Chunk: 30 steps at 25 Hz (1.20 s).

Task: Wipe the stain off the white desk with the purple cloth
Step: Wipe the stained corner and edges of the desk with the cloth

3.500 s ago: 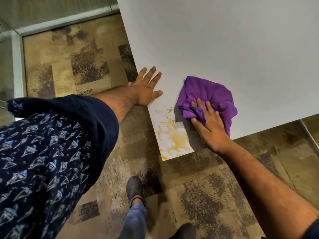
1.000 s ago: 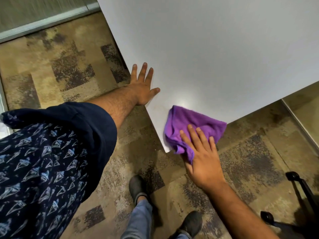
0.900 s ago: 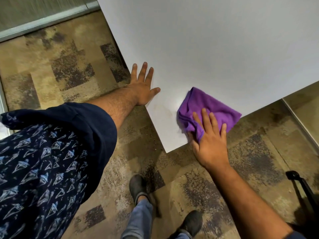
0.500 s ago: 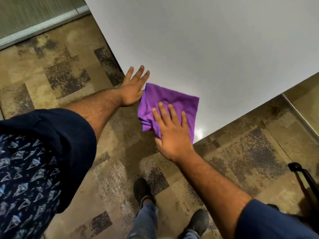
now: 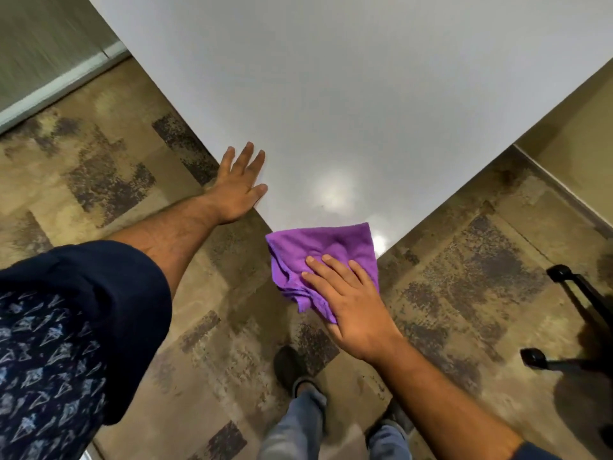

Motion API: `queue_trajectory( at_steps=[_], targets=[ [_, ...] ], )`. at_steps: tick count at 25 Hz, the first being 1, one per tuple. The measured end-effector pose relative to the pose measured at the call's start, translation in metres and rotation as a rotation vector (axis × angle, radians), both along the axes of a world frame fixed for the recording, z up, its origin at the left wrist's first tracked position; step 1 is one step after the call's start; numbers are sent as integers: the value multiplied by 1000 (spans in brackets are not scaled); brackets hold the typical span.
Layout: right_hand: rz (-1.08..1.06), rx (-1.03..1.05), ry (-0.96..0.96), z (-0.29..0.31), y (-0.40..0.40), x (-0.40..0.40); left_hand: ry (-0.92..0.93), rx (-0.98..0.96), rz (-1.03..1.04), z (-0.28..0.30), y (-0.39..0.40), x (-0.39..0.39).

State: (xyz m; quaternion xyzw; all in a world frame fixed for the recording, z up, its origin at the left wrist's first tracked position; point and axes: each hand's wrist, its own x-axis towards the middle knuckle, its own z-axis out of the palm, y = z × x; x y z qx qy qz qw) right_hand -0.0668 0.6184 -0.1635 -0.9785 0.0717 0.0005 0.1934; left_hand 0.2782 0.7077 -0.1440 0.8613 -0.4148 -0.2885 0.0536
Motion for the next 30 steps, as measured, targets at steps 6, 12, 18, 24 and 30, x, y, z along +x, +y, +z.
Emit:
queue_trajectory(
  at_steps=[6, 12, 18, 24, 30],
  targets=[
    [-360, 94, -230, 4, 5, 6, -28, 215, 112, 17, -24, -37],
    [-968, 788, -395, -7, 30, -13, -69, 291, 76, 21, -36, -74],
    [-1434, 1724, -687, -14, 21, -11, -104, 310, 35, 18, -33, -74],
    [-1644, 1827, -1144, -11, -6, 0, -109, 376, 4, 16, -34, -71],
    [-1578, 2019, -1296, -35, -41, 31, -107, 372, -24, 17, -36, -67]
  ],
)
